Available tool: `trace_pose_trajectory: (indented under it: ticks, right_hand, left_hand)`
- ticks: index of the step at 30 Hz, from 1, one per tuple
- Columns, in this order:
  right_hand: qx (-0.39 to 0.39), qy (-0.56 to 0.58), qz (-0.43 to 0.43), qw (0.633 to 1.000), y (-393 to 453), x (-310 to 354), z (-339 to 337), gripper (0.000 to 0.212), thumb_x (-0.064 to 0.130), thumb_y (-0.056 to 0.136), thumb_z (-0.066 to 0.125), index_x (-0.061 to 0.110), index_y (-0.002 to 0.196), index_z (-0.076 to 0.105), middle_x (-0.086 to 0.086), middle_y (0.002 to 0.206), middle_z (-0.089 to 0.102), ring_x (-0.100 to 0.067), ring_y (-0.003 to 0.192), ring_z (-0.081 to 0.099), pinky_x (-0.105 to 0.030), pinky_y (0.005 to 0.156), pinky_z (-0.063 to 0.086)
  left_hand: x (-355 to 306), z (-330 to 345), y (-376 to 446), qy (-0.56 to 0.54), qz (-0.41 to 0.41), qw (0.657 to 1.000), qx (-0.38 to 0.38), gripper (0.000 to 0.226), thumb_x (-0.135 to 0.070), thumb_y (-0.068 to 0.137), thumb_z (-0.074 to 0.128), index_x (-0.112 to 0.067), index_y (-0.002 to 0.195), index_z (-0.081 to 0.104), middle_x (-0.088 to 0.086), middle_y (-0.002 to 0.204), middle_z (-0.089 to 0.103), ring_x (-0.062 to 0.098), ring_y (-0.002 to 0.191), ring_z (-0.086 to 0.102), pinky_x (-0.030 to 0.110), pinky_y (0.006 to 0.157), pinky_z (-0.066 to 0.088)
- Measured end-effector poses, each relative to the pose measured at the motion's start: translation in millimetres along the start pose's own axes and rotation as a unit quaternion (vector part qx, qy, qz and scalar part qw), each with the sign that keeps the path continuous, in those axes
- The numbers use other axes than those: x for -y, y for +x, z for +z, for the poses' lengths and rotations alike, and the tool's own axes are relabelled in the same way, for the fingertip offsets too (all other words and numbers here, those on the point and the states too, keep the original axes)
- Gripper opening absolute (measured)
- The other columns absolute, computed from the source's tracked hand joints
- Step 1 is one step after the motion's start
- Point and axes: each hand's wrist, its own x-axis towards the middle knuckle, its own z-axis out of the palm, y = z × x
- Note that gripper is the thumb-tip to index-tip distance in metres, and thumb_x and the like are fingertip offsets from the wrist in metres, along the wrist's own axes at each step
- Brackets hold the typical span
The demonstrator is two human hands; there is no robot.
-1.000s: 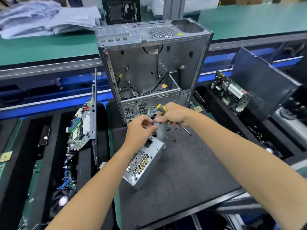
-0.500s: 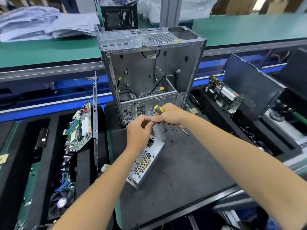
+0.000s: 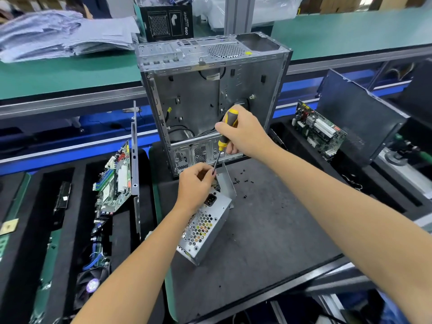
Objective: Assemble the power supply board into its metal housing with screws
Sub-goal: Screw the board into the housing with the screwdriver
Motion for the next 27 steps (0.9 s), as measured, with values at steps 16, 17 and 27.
trace_pose_trajectory:
  ticks: [16, 17, 27]
  right_hand:
    - [-0.022, -0.022, -0.021, 0.999, 1.7, -3.4, -5.3, 0.024, 0.023, 0.094, 0.055, 0.014, 0.079, 0.038, -0.017, 0.065, 0.066, -0.020, 0.044, 0.063, -0.022, 0.040, 0.047]
    - [-0.020, -0.022, -0.022, 0.999, 1.5, -3.6, -5.4, 0.024, 0.023, 0.094, 0.055, 0.013, 0.080, 0.038, -0.018, 0.066, 0.066, -0.020, 0.044, 0.063, -0.023, 0.040, 0.048]
    - [-0.005, -0.002, -0.012, 1.000, 0.0, 0.0, -12.2, 0.027, 0.024, 0.088, 0.066, 0.008, 0.078, 0.047, -0.015, 0.064, 0.068, -0.025, 0.053, 0.069, -0.023, 0.046, 0.052]
  left_hand:
    - [-2.7, 2.5, 0.7, -0.009, -0.005, 1.000, 0.010, 0.022, -0.007, 0.093, 0.058, -0.022, 0.078, 0.066, -0.004, 0.072, 0.066, -0.005, 0.062, 0.058, 0.006, 0.059, 0.044]
    - [-2.3, 2.3, 0.6, -0.007, -0.003, 1.000, 0.009, 0.022, -0.008, 0.093, 0.059, -0.022, 0.078, 0.066, -0.005, 0.071, 0.066, -0.006, 0.062, 0.058, 0.006, 0.059, 0.044]
    - [-0.8, 2.2, 2.0, 0.016, 0.009, 1.000, 0.005, 0.017, -0.011, 0.092, 0.060, -0.019, 0.079, 0.066, -0.007, 0.072, 0.064, -0.002, 0.066, 0.057, 0.005, 0.061, 0.042]
